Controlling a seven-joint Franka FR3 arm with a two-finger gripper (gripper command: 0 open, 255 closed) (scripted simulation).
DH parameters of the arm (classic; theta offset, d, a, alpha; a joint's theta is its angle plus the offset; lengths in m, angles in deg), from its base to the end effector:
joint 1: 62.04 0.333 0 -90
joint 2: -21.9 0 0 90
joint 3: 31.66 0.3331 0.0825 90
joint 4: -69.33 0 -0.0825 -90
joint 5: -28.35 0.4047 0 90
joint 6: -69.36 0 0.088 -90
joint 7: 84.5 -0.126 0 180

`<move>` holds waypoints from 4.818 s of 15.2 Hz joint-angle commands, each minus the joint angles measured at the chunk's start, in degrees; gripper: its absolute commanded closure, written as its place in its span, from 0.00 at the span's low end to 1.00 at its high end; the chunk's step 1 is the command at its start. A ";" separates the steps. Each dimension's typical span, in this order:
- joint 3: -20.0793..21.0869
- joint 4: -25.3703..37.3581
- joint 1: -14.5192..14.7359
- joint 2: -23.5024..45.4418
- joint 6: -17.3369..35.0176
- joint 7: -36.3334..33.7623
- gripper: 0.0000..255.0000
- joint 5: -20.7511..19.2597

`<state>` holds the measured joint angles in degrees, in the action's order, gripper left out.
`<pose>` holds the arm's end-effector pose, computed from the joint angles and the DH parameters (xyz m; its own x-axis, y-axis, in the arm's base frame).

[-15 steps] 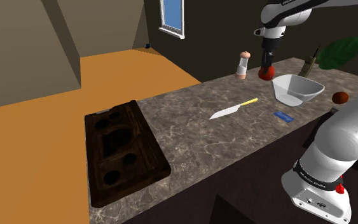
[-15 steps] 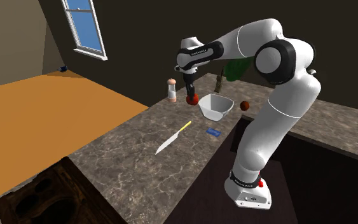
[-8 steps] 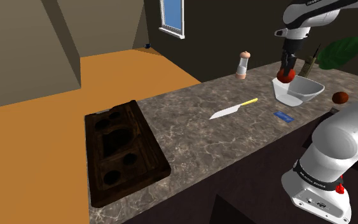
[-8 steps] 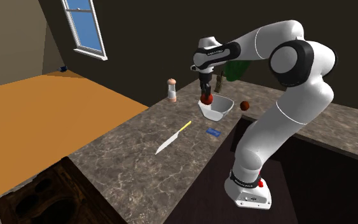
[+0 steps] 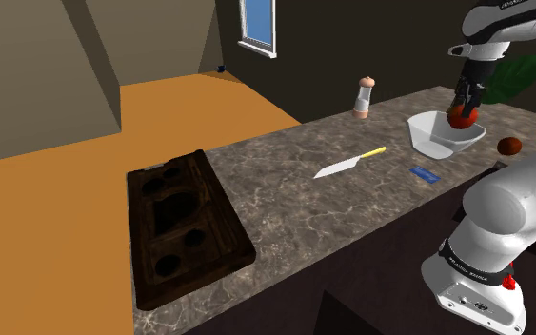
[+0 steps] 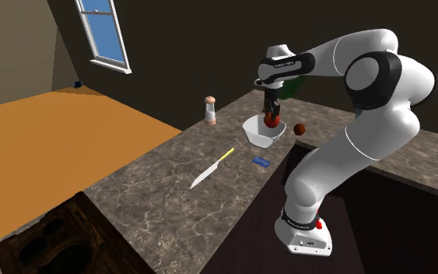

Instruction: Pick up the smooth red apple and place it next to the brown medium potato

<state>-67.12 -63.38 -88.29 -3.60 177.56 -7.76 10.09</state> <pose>0.1750 -0.4145 0.4637 0.9097 0.4116 -0.0543 0.4103 -0.9113 -0.0335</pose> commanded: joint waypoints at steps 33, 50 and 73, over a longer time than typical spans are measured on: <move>-41.41 10.28 1.96 13.73 10.62 40.02 1.00 0.93; -70.89 4.63 29.62 12.15 22.00 36.68 1.00 -3.52; -50.20 7.02 8.78 21.35 17.17 45.21 0.00 8.68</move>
<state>-117.39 -56.39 -79.46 17.79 194.77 37.49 18.81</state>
